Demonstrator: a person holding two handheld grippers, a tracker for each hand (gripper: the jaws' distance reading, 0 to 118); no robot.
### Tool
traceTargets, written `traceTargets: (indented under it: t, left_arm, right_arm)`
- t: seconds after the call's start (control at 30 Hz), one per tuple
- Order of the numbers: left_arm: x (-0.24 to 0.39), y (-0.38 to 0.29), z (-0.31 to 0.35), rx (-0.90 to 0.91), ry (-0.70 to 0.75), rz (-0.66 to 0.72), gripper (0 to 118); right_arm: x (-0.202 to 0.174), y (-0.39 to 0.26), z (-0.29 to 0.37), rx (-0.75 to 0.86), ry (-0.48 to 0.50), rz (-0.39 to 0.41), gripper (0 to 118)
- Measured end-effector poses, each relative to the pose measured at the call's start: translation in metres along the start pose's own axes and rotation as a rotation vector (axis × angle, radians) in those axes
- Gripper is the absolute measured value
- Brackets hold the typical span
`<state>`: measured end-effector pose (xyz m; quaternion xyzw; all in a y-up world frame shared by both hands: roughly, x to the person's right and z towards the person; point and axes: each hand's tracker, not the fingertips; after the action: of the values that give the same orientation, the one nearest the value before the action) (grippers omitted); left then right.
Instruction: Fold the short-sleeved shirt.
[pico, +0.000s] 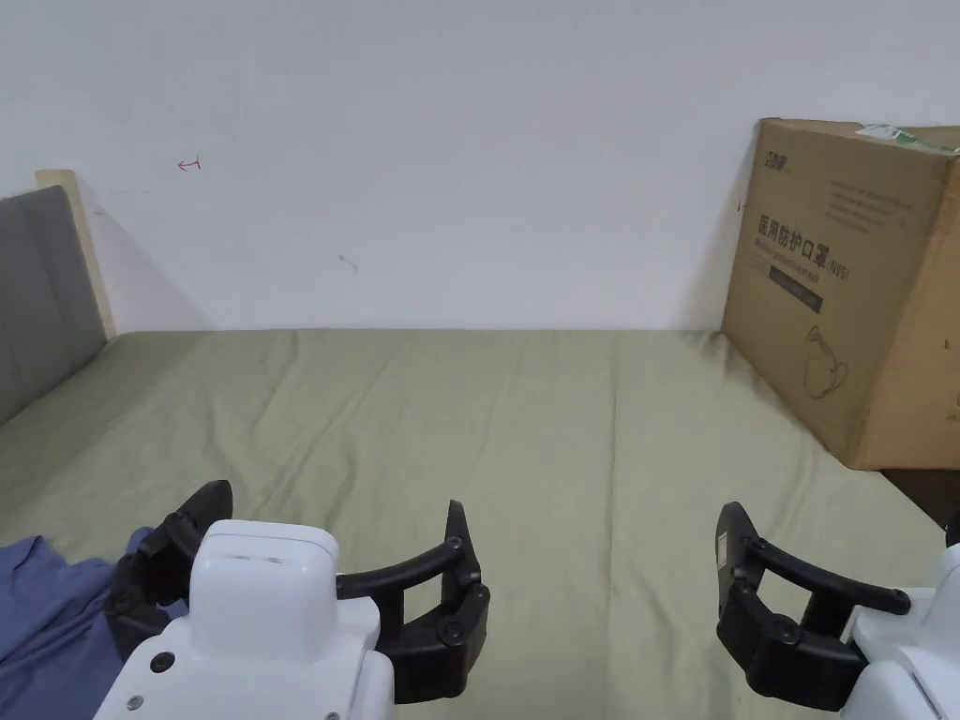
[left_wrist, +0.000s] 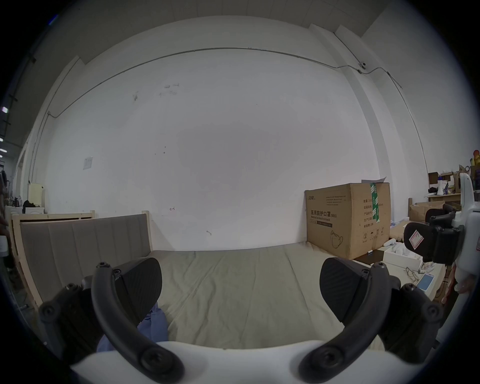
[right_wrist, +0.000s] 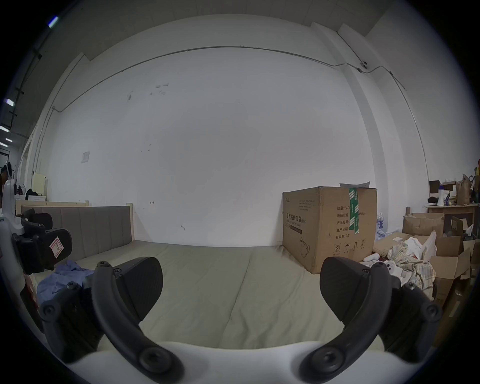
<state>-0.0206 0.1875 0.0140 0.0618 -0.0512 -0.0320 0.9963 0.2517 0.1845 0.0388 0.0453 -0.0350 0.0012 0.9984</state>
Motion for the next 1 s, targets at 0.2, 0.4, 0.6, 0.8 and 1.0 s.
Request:
traceTargets:
  t: [0.2,0.4,0.6,0.8,1.0]
  left_arm:
    - [-0.002,0.004,0.001,-0.027,-0.026,0.009,111]
    - [-0.002,0.009,-0.002,-0.046,-0.044,0.038,0]
    - [-0.001,0.004,-0.004,-0.058,-0.041,0.023,0]
    - [-0.027,-0.002,-0.002,-0.088,0.048,0.064,0]
    - [-0.118,0.002,0.037,-0.113,0.366,0.008,0]
  right_arm:
    - [0.001,0.001,0.002,-0.01,0.008,-0.01,117]
    - [0.007,0.0,-0.003,-0.046,0.012,-0.081,0]
    - [0.015,-0.003,-0.006,-0.084,0.002,-0.092,0]
    - [0.005,-0.002,-0.018,-0.084,0.025,-0.079,0]
    - [-0.07,-0.007,-0.06,-0.183,0.29,-0.214,0]
